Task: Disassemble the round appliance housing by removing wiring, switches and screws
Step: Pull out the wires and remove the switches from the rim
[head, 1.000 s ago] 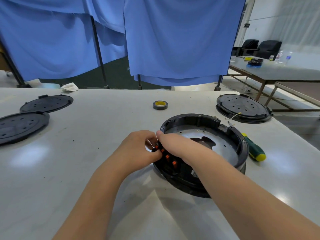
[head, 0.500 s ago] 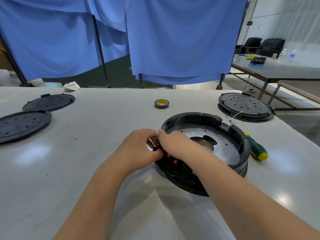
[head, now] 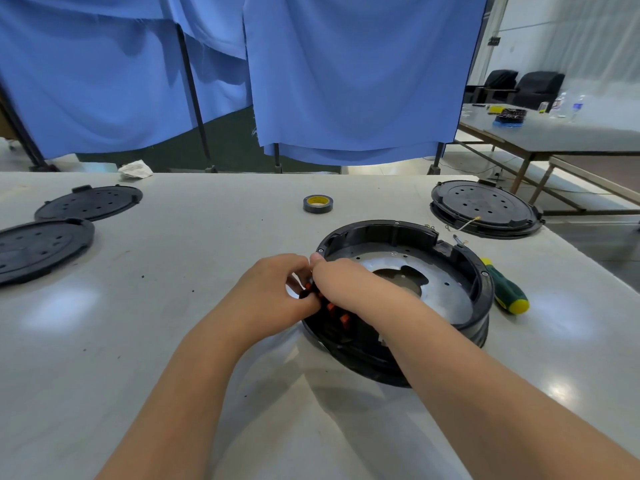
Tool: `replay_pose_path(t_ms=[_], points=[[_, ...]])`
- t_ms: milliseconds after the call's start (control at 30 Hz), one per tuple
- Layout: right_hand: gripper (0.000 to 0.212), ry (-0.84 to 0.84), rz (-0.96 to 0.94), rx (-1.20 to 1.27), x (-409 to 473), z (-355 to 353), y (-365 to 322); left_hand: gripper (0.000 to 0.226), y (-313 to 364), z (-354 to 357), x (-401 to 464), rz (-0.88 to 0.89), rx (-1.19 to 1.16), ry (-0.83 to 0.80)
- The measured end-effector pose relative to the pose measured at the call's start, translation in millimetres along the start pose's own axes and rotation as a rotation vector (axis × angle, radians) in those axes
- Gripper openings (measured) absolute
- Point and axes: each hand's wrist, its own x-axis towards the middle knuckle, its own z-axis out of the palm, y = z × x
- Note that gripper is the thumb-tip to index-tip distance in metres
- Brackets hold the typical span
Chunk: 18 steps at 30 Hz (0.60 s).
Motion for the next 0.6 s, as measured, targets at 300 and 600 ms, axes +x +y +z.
replay_pose_path(t_ms=[300,600], points=[[0.055,-0.013,-0.094,0.05,4.7,-0.7,9.8,0.005,-2.7,-2.1,0.1,0.001,0.042,0.012],[0.054,-0.289,-0.088,0.13,14.2,-22.4,20.0,0.005,-7.0,-12.4,0.6,-0.062,-0.041,0.015]])
